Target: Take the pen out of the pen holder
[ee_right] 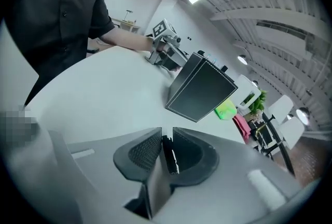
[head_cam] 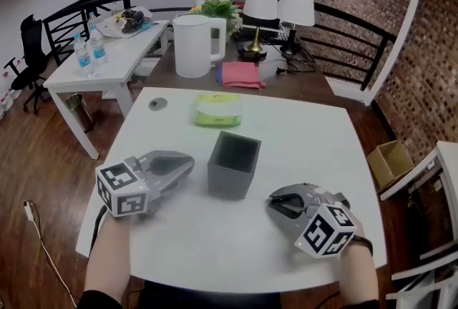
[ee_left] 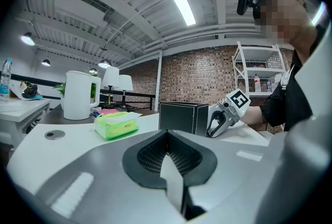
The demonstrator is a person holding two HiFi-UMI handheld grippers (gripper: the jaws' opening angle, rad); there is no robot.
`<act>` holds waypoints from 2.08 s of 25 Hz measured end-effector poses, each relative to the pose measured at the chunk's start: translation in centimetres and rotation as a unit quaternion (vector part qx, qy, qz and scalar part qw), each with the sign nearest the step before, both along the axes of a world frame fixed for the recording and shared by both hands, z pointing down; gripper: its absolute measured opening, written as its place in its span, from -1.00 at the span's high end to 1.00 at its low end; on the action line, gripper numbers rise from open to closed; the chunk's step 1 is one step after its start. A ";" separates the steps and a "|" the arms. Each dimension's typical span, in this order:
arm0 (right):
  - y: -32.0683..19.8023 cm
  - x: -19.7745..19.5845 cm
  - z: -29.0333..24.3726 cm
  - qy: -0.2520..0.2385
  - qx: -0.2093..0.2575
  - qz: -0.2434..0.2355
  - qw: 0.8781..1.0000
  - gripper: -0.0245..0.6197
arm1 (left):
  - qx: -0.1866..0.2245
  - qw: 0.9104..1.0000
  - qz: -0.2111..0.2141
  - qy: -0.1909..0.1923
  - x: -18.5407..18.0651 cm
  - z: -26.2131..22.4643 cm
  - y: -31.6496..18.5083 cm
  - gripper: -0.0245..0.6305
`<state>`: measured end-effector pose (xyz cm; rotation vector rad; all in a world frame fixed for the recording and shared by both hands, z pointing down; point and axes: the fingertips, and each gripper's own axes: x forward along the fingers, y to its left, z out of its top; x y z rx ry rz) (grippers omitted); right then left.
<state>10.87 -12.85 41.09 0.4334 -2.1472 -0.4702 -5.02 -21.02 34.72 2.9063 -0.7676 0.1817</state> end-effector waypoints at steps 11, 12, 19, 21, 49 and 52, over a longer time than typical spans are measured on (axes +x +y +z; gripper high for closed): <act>-0.8 0.9 -6.4 -0.274 -0.021 0.037 0.961 0.52 | -0.004 1.000 -0.001 0.000 0.1 0.0 0.0 0.92; -1.2 1.8 -7.8 -0.322 -0.024 0.065 0.944 0.56 | -0.004 1.000 -0.001 0.000 0.1 0.0 0.1 0.92; -3.3 12.0 -9.0 -0.427 -0.005 0.233 0.874 0.73 | -0.002 1.000 -0.001 0.000 -0.1 -0.1 0.1 0.92; -3.6 14.7 -8.9 -0.447 0.011 0.280 0.849 0.78 | -0.002 1.000 0.000 -0.001 -0.1 0.0 0.1 0.92; -6.8 21.7 -6.5 -0.421 0.055 0.482 0.767 0.89 | -0.002 0.991 -0.130 -0.004 -0.8 0.1 -2.3 0.92; -6.7 21.5 -6.4 -0.421 0.054 0.482 0.767 0.89 | -0.004 0.991 -0.131 -0.005 -0.9 0.2 -2.2 0.92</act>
